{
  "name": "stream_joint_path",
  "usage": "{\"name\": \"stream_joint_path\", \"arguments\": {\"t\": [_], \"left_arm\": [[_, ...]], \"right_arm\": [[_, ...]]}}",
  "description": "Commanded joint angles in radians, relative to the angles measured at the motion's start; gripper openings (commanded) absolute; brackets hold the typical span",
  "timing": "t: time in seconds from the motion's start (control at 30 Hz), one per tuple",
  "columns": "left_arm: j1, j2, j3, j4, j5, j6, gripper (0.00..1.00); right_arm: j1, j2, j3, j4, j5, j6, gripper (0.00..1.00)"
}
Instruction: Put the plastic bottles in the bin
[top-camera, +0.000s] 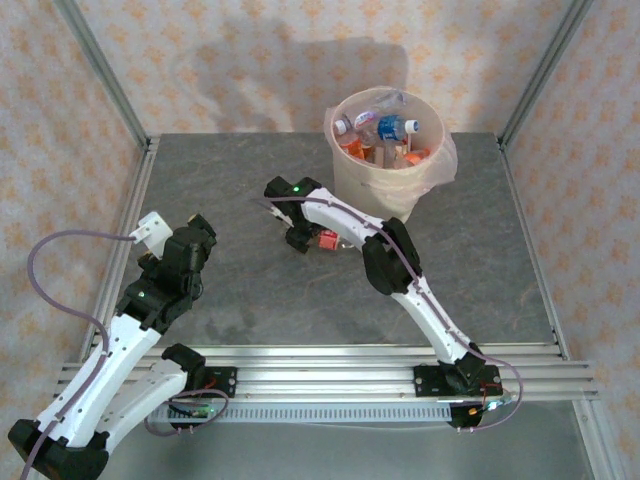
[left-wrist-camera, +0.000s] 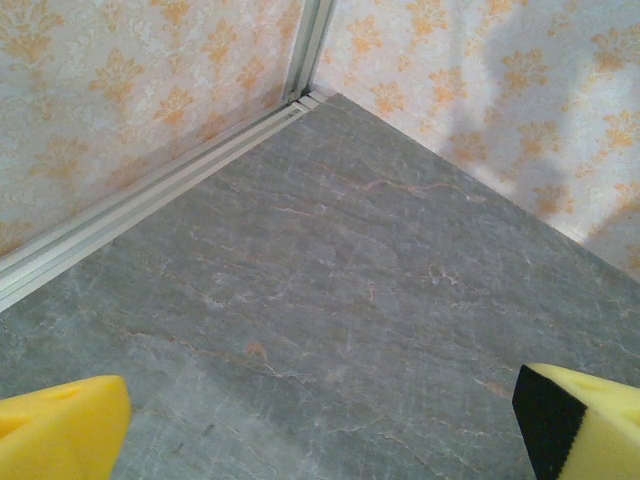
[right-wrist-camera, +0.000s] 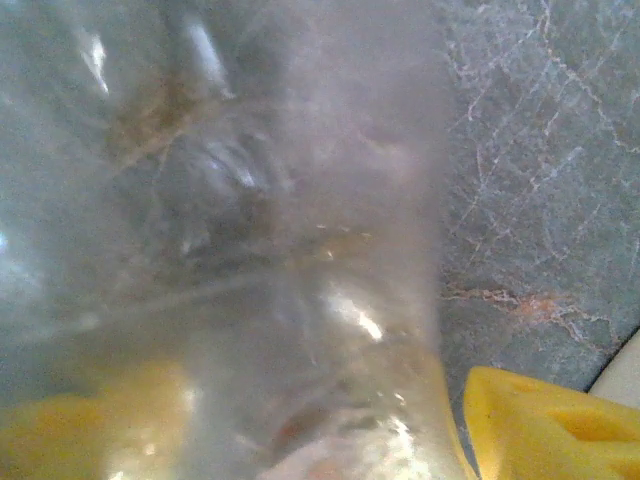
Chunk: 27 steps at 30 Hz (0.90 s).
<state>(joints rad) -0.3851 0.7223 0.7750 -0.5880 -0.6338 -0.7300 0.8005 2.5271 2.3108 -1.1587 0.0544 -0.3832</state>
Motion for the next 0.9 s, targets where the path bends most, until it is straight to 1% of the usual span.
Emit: {"name": "stream_joint_path", "arguments": {"t": [0.0, 0.23, 0.37, 0.47, 0.7, 0.87], "left_arm": [[0.005, -0.014, -0.022, -0.019, -0.018, -0.022, 1.0], [0.004, -0.008, -0.028, -0.003, -0.003, -0.016, 1.0], [0.005, -0.004, -0.024, -0.001, -0.007, -0.009, 1.0], [0.005, -0.001, -0.026, 0.006, -0.004, -0.01, 1.0], [0.005, 0.011, -0.024, 0.011, 0.005, -0.008, 1.0], [0.005, 0.013, -0.02, 0.026, 0.017, 0.007, 1.0]], "right_arm": [[0.009, 0.016, 0.008, -0.049, -0.014, 0.024, 0.64], [0.031, -0.062, 0.011, -0.052, -0.042, 0.091, 0.44], [0.049, -0.161, 0.028, -0.046, -0.069, 0.159, 0.38], [0.053, -0.256, 0.041, -0.027, -0.097, 0.229, 0.35], [0.044, -0.487, 0.053, 0.056, -0.153, 0.382, 0.33], [-0.027, -0.622, 0.06, 0.137, -0.214, 0.513, 0.33]]}}
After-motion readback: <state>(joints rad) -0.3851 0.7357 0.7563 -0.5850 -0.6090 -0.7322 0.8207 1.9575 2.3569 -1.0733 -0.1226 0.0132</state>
